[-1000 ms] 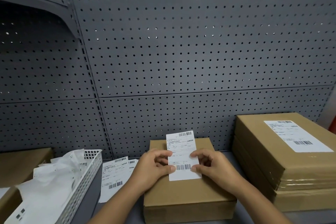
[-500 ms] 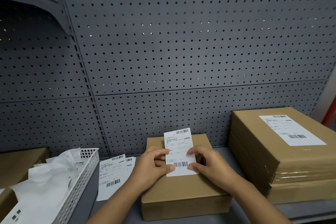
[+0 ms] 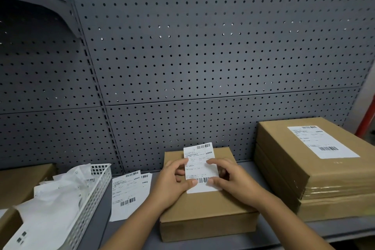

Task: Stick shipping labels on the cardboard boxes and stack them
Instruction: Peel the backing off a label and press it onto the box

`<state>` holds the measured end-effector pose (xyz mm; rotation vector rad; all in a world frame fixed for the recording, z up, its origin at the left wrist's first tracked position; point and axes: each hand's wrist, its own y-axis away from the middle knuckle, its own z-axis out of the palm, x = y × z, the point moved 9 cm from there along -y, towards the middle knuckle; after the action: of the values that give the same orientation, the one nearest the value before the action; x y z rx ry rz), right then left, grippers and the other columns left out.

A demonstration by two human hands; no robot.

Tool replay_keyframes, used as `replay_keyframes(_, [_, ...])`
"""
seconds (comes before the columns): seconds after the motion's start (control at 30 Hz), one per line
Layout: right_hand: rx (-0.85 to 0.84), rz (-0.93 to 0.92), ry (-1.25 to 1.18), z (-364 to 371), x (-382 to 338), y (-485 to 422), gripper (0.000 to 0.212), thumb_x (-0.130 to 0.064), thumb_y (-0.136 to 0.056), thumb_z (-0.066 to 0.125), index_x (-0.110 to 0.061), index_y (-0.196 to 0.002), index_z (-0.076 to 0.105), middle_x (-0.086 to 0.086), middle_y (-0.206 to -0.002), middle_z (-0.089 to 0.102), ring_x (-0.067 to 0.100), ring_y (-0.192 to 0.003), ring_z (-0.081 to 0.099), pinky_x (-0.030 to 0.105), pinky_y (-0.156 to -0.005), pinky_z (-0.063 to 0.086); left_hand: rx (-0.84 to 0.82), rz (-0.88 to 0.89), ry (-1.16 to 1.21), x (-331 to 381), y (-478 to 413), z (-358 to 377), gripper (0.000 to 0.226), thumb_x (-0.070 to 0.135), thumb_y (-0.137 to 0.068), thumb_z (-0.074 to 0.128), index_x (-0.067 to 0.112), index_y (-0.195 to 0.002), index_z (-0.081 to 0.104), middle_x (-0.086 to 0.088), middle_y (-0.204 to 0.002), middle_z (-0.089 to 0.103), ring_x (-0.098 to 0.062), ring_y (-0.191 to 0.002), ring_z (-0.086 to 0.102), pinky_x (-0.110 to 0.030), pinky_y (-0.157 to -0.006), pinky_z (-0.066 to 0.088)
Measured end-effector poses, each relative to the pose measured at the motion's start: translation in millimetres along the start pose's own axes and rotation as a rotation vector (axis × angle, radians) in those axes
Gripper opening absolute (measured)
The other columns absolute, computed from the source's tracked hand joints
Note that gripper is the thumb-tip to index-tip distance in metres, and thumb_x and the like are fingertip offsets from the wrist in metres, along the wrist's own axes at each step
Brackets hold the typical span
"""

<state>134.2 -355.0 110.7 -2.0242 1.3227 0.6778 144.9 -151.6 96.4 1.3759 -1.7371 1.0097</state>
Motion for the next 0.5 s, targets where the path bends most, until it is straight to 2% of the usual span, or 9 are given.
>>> replay_keyframes(0.13, [0.013,0.036,0.075,4,4,-5,0.062,-0.047,-0.085,0.079,-0.039,-0.14,0.054,-0.02,-0.109,0.051,0.001,-0.094,0.052,0.013,-0.079,0.039,0.015,-0.036,-0.01,-2,-5,0,0.069,0.031,-0.074,0.093,0.027,-0.135,0.062,0.01,-0.126,0.062,-0.004,-0.107,0.065,-0.029,-0.095,0.057])
replay_keyframes(0.23, [0.035,0.031,0.165,7,8,-6,0.065,-0.052,-0.088,0.073,-0.04,-0.147,0.048,-0.025,-0.109,0.047,0.007,-0.099,0.05,0.024,-0.091,0.038,0.036,-0.032,-0.055,-4,-5,1,0.064,0.029,-0.078,0.09,0.027,-0.135,0.062,0.014,-0.122,0.06,-0.001,-0.105,0.063,-0.015,-0.089,0.052])
replay_keyframes(0.33, [0.027,0.012,0.208,10,9,-7,0.064,-0.048,-0.094,0.067,-0.043,-0.152,0.041,-0.025,-0.109,0.044,0.007,-0.1,0.046,0.035,-0.104,0.038,0.057,-0.018,-0.09,-5,-4,2,0.059,0.026,-0.083,0.086,0.027,-0.136,0.061,0.016,-0.119,0.058,0.001,-0.103,0.06,-0.003,-0.079,0.044])
replay_keyframes(0.43, [0.005,-0.001,0.217,12,9,-8,0.062,-0.045,-0.096,0.066,-0.044,-0.152,0.04,-0.022,-0.111,0.046,0.001,-0.096,0.045,0.037,-0.105,0.037,0.057,-0.045,-0.095,-6,-6,3,0.056,0.023,-0.084,0.085,0.025,-0.136,0.062,0.013,-0.119,0.059,0.001,-0.102,0.06,-0.003,-0.078,0.044])
replay_keyframes(0.5, [-0.011,0.02,0.161,11,11,-11,0.064,-0.046,-0.095,0.067,-0.044,-0.152,0.039,-0.02,-0.112,0.047,-0.001,-0.094,0.048,0.034,-0.101,0.04,0.05,-0.083,-0.087,-8,-12,3,0.056,0.02,-0.084,0.085,0.022,-0.135,0.063,0.008,-0.119,0.061,-0.003,-0.099,0.064,-0.007,-0.077,0.046])
